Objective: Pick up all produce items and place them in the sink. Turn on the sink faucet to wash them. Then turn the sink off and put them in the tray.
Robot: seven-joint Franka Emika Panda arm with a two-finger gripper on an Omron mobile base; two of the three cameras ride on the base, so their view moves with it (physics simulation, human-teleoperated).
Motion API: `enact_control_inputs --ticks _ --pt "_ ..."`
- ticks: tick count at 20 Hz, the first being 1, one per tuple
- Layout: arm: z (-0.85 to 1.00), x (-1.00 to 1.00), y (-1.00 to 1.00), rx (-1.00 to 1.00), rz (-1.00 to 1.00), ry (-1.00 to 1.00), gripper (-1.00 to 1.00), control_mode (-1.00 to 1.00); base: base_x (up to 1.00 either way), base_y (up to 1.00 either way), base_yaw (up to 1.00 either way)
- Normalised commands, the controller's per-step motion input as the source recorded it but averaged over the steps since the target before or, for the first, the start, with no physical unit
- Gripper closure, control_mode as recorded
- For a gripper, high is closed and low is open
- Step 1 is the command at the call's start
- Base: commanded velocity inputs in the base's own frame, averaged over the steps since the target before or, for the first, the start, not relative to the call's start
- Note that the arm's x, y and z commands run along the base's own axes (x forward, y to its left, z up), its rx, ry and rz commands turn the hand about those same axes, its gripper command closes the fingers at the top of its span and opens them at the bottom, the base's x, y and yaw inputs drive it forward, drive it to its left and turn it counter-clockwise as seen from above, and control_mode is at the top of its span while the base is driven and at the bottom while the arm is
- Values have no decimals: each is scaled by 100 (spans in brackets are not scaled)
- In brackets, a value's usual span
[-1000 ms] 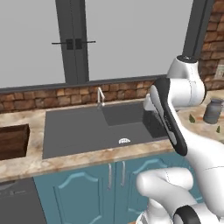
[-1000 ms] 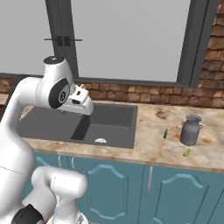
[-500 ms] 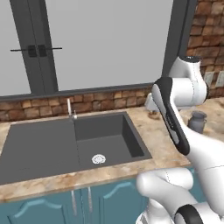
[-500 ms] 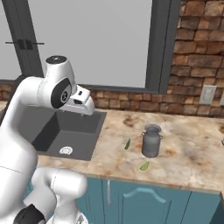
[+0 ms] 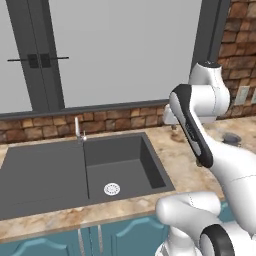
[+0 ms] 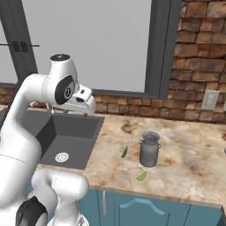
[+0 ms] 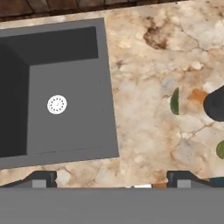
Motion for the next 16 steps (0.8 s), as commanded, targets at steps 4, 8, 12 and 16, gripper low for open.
enact_control_inputs --ticks 4,8,12,16 --pt "-2 72 4 0 0 15 -100 -100 0 0 0" --pt "-15 65 -27 0 -1 15 -100 -100 0 0 0" --pt "-22 26 -53 0 -5 14 -100 -100 0 0 0" --pt "-37 0 -61 0 -8 6 -100 -100 0 0 0"
